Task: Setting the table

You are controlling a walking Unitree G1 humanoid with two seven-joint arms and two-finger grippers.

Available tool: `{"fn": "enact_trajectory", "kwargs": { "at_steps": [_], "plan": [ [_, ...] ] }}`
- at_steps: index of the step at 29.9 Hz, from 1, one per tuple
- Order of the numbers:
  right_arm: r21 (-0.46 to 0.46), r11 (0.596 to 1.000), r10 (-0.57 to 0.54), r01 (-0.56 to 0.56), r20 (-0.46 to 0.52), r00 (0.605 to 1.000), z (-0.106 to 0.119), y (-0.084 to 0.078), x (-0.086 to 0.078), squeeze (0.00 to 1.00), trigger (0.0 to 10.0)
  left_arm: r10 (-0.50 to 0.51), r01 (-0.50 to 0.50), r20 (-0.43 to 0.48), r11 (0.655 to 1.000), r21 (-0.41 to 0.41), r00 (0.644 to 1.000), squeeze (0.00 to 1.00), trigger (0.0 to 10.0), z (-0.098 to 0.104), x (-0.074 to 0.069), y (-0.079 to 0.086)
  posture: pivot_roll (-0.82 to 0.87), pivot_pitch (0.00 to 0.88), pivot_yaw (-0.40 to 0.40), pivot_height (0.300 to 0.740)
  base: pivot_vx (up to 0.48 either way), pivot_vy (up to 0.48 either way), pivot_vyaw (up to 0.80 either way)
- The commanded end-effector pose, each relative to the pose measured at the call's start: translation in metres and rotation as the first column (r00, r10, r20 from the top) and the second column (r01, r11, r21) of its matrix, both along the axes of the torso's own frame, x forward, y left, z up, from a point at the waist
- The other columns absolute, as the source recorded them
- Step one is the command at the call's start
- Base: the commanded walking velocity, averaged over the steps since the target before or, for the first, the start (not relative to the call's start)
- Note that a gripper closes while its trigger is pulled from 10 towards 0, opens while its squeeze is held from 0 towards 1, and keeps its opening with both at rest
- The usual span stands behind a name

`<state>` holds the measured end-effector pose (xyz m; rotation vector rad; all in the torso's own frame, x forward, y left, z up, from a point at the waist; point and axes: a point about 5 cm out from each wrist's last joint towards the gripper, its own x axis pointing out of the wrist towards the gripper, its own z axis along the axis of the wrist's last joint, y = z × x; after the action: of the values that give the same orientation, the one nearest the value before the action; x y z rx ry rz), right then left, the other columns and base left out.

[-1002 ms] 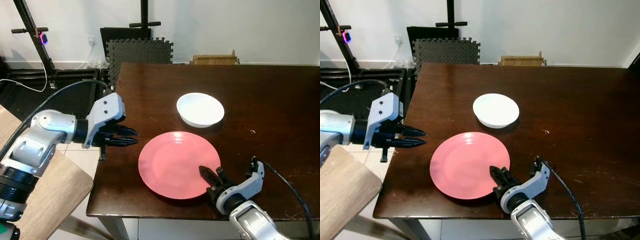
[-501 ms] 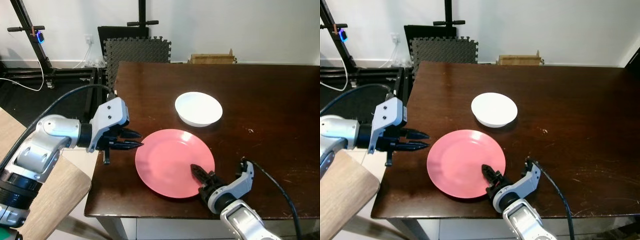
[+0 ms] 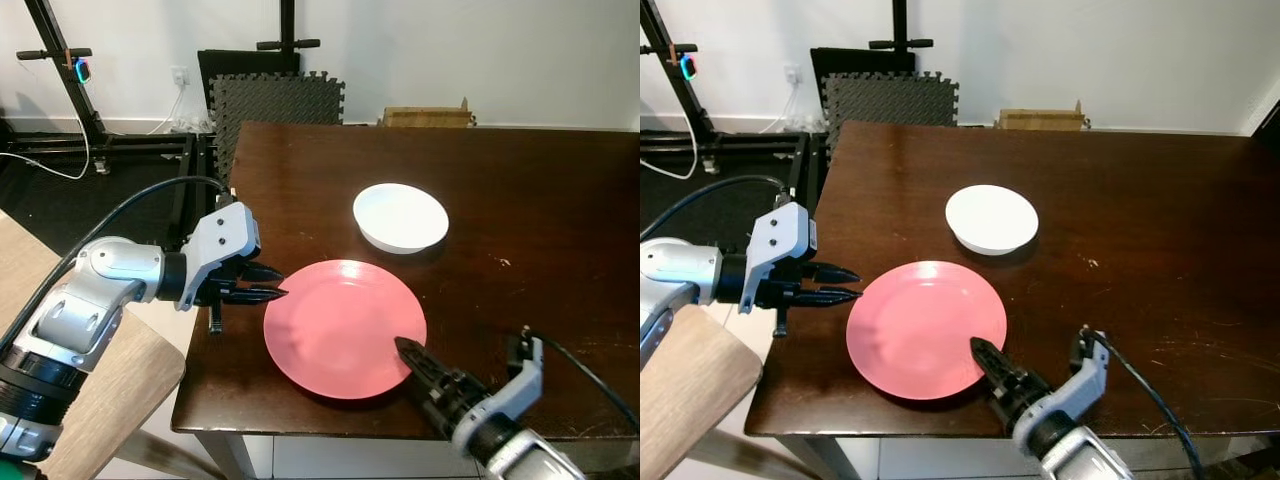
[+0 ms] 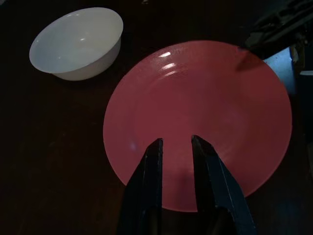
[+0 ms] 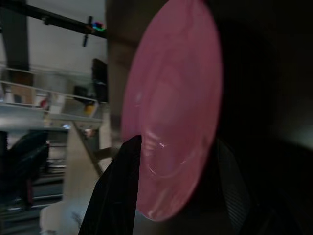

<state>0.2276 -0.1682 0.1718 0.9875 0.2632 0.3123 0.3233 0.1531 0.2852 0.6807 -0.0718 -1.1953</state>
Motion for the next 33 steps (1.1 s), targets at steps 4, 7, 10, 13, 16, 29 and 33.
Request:
{"fn": "enact_trajectory", "kwargs": {
  "at_steps": [4, 7, 10, 13, 16, 29, 33],
  "plan": [
    [-0.082, 0.997, -0.015, 0.012, -0.026, 1.0, -0.001, -0.013, -0.015, 0.0, 10.0, -0.01, 0.01, 0.005, 1.0, 0.004, 1.0, 0.0, 10.0, -0.003, 0.001, -0.002, 0.05, 0.186, 0.015, 0.74, 0.0, 0.0, 0.0],
    [-0.132, 0.991, -0.03, 0.024, -0.05, 0.998, -0.004, -0.022, -0.022, 0.0, 10.0, -0.011, 0.011, 0.009, 1.0, 0.001, 1.0, 0.0, 10.0, -0.003, 0.002, -0.003, 0.05, 0.185, 0.016, 0.74, 0.0, 0.0, 0.0],
    [-0.145, 0.989, -0.042, 0.034, -0.055, 0.998, -0.003, -0.027, -0.025, 0.0, 10.0, -0.01, 0.01, 0.009, 1.0, -0.002, 1.0, 0.0, 10.0, -0.003, 0.002, -0.003, 0.04, 0.184, 0.013, 0.74, 0.0, 0.0, 0.0],
    [-0.172, 0.98, -0.091, 0.104, 0.081, 0.993, 0.02, -0.042, -0.031, 0.0, 10.0, -0.004, 0.004, 0.015, 1.0, -0.007, 1.0, 0.0, 10.0, -0.003, 0.002, -0.003, 0.04, 0.179, 0.01, 0.74, 0.0, 0.0, 0.0],
    [-0.272, 0.947, -0.087, 0.171, 0.297, 0.951, 0.054, -0.042, -0.029, 0.0, 10.0, 0.026, -0.025, 0.023, 0.999, -0.035, 0.999, 0.0, 10.0, -0.001, 0.003, 0.0, 0.04, 0.175, 0.03, 0.74, 0.0, 0.0, 0.0],
    [-0.363, 0.813, -0.186, 0.455, 0.58, 0.793, 0.1, 0.04, 0.041, 0.0, 10.0, 0.546, -0.507, -0.136, 0.616, -0.603, 0.826, 0.0, 10.0, -0.007, 0.002, 0.026, 0.07, 0.127, 0.014, 0.74, 0.0, 0.0, 0.0],
    [-0.402, 0.772, -0.16, 0.493, 0.627, 0.762, 0.102, 0.05, 0.048, 0.0, 10.0, 0.61, -0.595, -0.229, 0.505, -0.625, 0.758, 0.0, 10.0, -0.026, -0.01, 0.025, 0.09, 0.12, 0.001, 0.74, 0.0, 0.0, 0.0]
  ]
}}
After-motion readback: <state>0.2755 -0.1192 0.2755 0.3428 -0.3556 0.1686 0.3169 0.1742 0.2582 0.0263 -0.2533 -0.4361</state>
